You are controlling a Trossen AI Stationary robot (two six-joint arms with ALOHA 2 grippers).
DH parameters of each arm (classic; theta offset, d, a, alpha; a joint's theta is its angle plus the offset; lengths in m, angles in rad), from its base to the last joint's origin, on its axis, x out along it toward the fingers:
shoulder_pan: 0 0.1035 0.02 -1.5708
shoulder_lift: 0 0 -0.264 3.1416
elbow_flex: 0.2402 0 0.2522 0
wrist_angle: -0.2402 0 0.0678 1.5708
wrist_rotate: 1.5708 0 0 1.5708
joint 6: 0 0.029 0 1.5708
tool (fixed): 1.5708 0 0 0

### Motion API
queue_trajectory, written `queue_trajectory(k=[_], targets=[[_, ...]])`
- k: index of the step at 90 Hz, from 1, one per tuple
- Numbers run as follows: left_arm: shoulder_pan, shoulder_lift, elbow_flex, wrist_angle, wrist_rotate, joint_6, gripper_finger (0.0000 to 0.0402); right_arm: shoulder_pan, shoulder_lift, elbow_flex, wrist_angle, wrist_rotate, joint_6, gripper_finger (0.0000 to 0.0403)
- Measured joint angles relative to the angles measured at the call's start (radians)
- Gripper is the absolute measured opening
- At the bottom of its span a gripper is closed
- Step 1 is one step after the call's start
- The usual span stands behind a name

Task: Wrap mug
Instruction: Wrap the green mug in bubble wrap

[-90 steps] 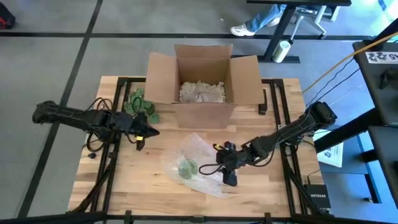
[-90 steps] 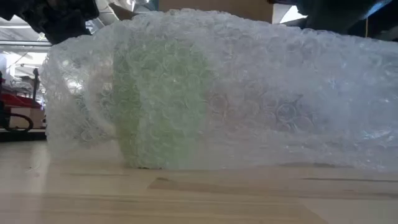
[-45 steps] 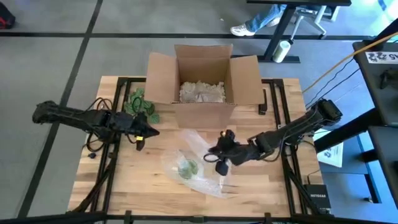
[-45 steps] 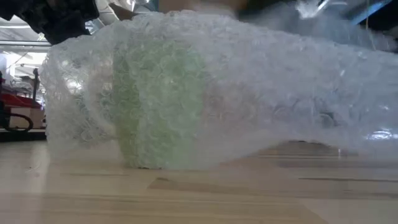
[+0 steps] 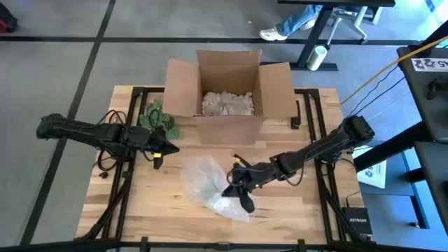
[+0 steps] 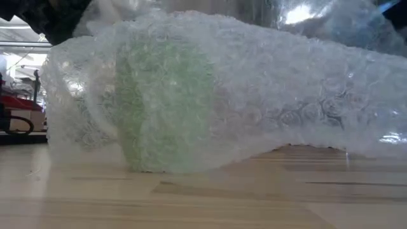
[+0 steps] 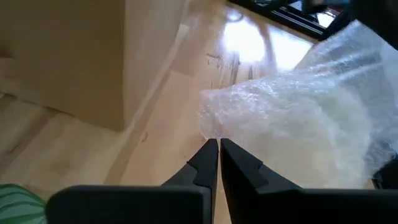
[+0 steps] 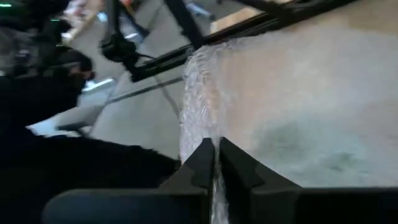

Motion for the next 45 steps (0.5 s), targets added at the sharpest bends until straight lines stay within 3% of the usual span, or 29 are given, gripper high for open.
queue_trajectory(k=[10, 30, 45], targets=[[0.000, 0.000, 0.000, 0.001, 0.000, -0.003, 0.0000, 0.000, 0.056, 0.044, 0.043, -0.052, 0.026, 0.0000], [0.000, 0.000, 0.000, 0.001, 0.000, -0.004, 0.0000, 0.000, 0.171, 0.238, -0.102, -0.119, -0.050, 0.0003], [0.000, 0.000, 0.000, 0.001, 0.004, -0.030, 0.0000, -0.010, 0.198, 0.350, -0.217, -0.132, -0.109, 0.0049]])
